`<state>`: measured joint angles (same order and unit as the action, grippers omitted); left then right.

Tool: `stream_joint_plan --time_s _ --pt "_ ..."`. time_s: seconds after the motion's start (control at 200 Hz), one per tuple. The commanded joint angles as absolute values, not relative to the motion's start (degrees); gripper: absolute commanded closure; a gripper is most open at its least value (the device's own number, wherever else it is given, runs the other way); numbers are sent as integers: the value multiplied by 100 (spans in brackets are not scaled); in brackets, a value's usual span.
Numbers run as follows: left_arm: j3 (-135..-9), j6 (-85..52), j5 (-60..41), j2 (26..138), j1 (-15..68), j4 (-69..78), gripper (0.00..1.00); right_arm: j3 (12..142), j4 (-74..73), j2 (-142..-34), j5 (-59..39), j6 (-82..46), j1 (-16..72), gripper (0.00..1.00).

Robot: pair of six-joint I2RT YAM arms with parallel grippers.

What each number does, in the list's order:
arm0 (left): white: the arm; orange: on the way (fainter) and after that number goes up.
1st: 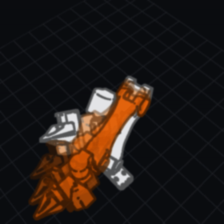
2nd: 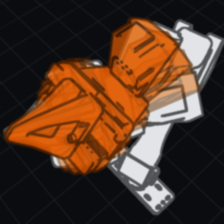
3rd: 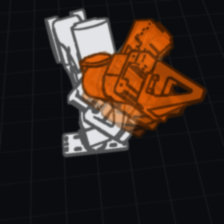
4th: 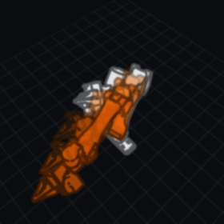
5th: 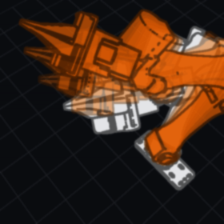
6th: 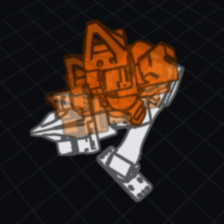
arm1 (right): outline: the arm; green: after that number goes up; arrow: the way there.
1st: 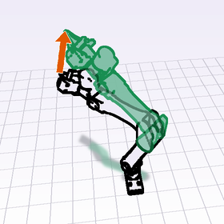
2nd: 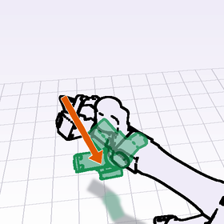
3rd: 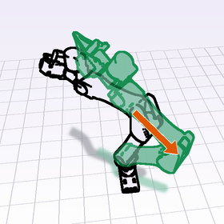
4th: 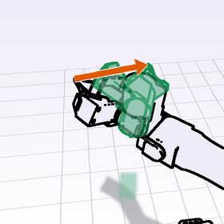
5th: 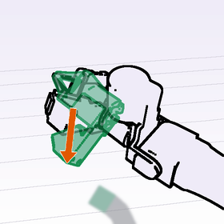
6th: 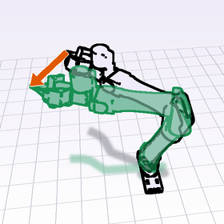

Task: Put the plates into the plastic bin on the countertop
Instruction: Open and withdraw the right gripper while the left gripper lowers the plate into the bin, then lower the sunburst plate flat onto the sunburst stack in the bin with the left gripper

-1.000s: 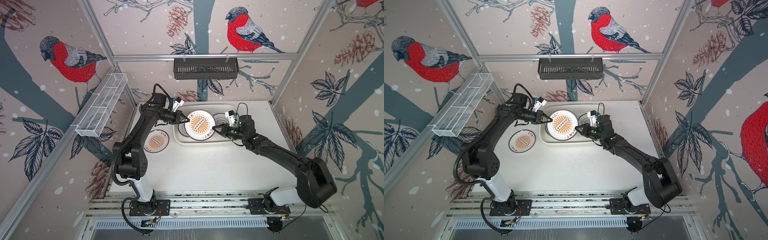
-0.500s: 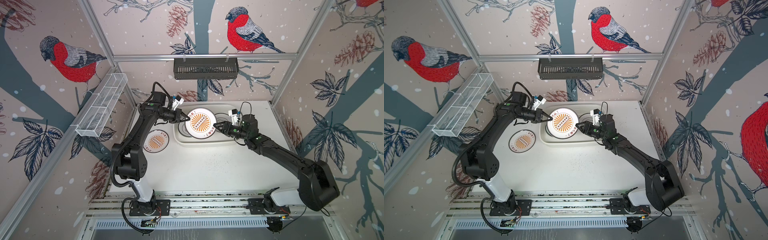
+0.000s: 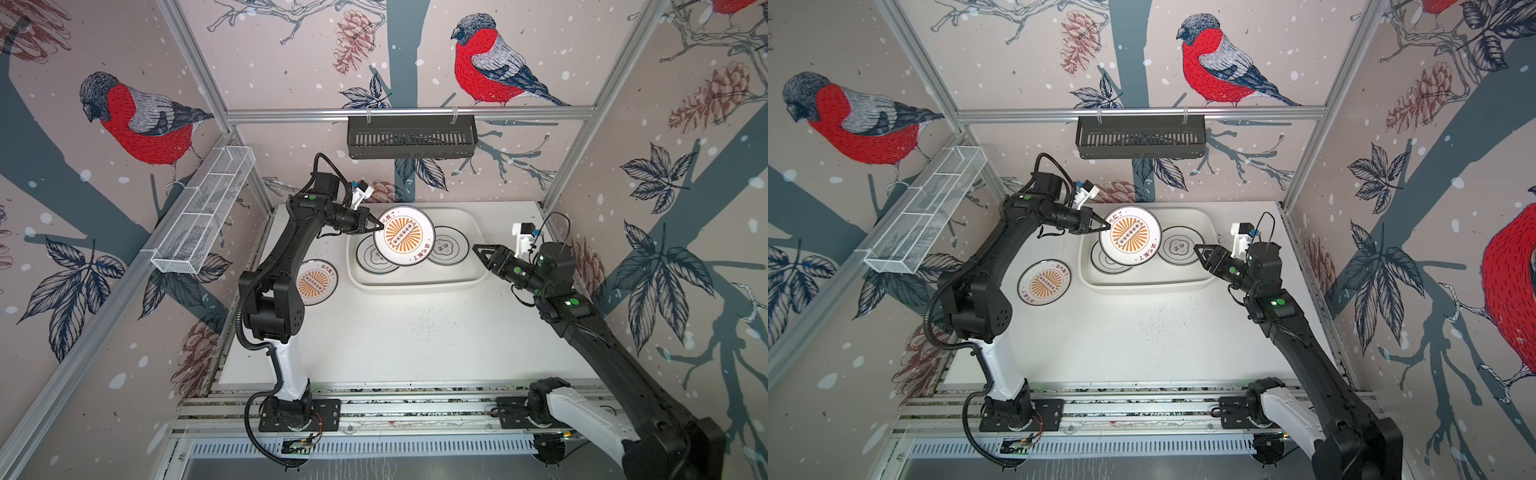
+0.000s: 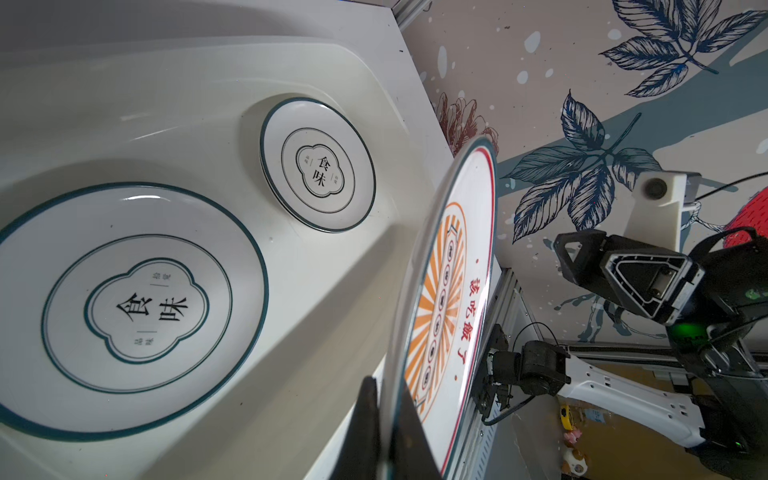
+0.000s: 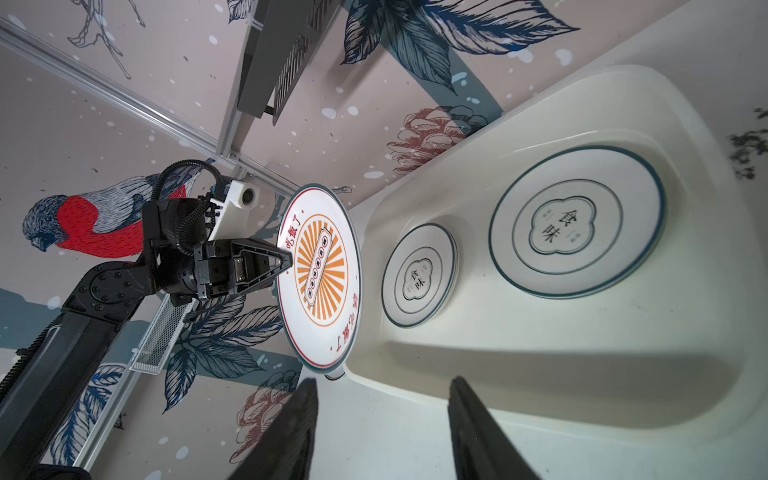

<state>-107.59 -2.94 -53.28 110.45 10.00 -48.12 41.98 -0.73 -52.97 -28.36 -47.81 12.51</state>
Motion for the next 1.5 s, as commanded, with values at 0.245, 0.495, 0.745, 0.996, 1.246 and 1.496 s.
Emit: stream_joint_plan --time_s 0.245,0.495,0.745,0.996,1.246,1.496 --pt "-10685 -1952 -4890 11562 1269 -2832 100 3508 1282 -3786 -2513 -4851 1077 48" --pt "-10461 -2894 -4507 11908 1505 -1579 100 3401 1903 -3176 -2371 -4953 1072 48" --pt "-10852 -3179 -4360 12528 1735 -1236 100 3286 2365 -2746 -2295 -5053 1071 48" --pt "-11156 -3444 -4304 13085 1991 -1017 100 3205 2656 -2541 -2269 -5128 1072 48" --pt "-11667 -3507 -4267 13675 2268 -1006 100 2990 2598 -2461 -2285 -5256 1072 49" --pt "-11783 -3566 -4230 13984 2303 -987 100 2940 2680 -2435 -2277 -5251 1073 49"
